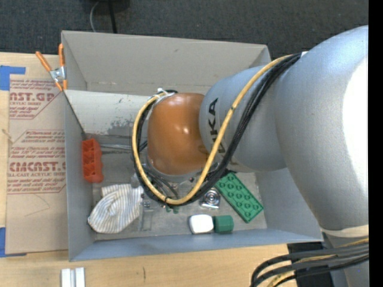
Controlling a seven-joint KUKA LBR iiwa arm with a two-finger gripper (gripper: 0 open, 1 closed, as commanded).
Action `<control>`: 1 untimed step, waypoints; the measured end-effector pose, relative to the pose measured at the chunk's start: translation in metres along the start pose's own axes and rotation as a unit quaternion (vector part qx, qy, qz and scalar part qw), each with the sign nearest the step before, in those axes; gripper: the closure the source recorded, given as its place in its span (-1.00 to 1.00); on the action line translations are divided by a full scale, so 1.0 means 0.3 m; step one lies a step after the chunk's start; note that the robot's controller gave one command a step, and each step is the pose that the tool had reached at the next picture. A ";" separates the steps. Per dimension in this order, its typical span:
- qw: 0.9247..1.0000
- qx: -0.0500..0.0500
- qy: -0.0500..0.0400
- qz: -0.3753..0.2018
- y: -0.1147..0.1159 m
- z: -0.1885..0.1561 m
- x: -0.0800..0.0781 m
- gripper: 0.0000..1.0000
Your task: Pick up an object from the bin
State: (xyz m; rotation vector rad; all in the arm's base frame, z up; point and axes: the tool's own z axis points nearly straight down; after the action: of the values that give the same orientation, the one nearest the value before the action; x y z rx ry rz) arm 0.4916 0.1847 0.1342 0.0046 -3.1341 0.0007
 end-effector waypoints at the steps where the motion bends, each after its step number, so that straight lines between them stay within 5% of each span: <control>1: 1.000 -0.001 -0.003 0.001 -0.003 -0.015 -0.007 -1.00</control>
Offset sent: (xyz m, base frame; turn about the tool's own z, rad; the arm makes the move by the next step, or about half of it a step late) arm 0.0035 0.0313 -0.0642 -0.2141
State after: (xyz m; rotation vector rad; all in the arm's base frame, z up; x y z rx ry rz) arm 0.4937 0.1838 0.1386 0.0015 -3.1407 -0.0013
